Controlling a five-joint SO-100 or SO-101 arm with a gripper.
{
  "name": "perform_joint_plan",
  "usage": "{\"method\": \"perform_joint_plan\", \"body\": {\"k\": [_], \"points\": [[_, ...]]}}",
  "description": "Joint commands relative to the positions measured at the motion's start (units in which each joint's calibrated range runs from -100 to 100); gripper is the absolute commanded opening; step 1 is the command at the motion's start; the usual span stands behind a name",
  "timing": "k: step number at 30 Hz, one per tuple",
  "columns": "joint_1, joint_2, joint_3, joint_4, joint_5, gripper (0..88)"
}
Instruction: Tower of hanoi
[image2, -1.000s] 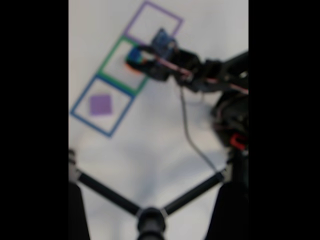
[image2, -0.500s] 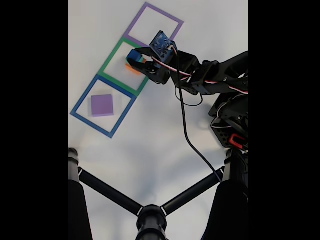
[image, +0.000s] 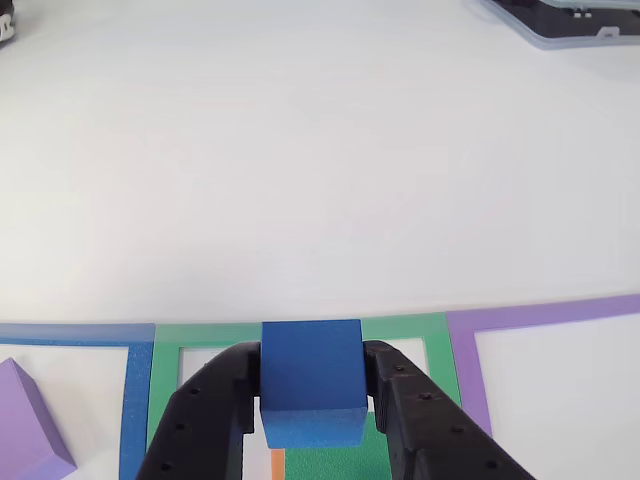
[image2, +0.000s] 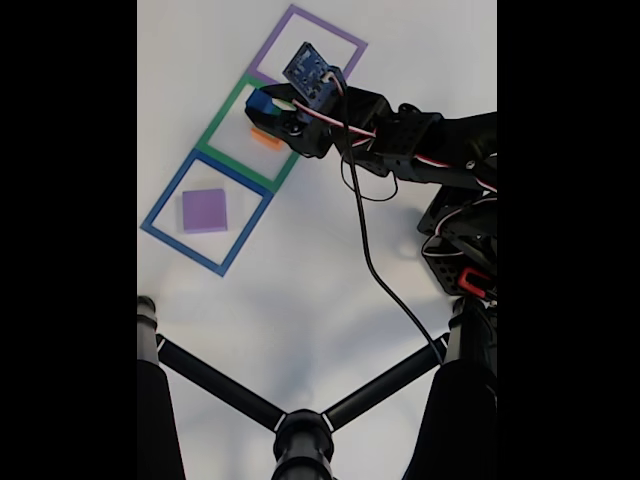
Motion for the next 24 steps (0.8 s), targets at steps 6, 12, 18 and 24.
{"method": "perform_joint_plan", "body": {"k": [6,12,18,24], "points": [[-3.5,-13.0,-30.4,51.2,0.0,2.1],[-7.5,-13.0,-51.9,77.6,0.0,2.3],[-11.7,-13.3,-62.4,89.8,-3.3,2.4],[-16.6,-14.6,-66.5,94.7,-6.3,2.5]]}}
